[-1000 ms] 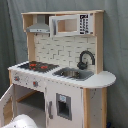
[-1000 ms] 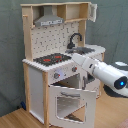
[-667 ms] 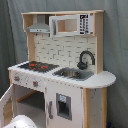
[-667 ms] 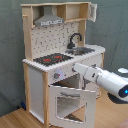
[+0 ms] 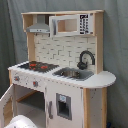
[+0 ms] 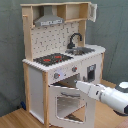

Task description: Play with the kitchen

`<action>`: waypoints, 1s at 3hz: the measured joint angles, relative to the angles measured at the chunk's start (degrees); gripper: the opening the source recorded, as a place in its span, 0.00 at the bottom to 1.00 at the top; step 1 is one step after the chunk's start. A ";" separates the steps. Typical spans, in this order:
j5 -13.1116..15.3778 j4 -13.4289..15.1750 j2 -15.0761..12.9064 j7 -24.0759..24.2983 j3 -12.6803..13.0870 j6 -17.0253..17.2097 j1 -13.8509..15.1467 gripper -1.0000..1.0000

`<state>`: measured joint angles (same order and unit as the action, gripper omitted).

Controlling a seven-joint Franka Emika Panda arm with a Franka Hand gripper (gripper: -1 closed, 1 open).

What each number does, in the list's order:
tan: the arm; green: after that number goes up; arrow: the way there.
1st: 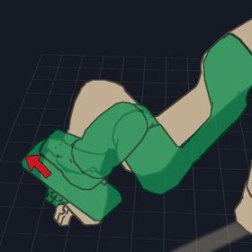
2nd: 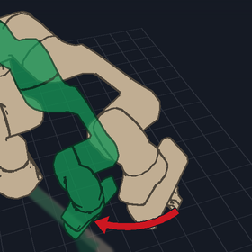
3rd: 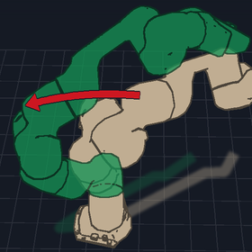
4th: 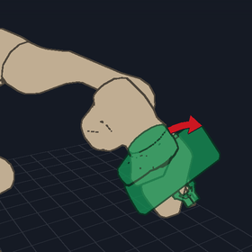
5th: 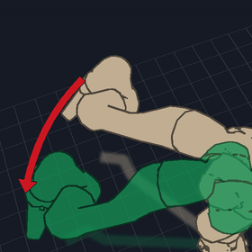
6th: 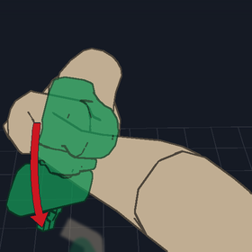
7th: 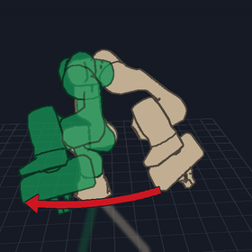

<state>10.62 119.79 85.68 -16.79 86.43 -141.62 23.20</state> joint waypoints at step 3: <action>-0.04 0.16 -0.23 18.58 5.09 -1.84 -0.38 1.00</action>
<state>10.58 119.94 85.45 1.79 91.52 -143.46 22.82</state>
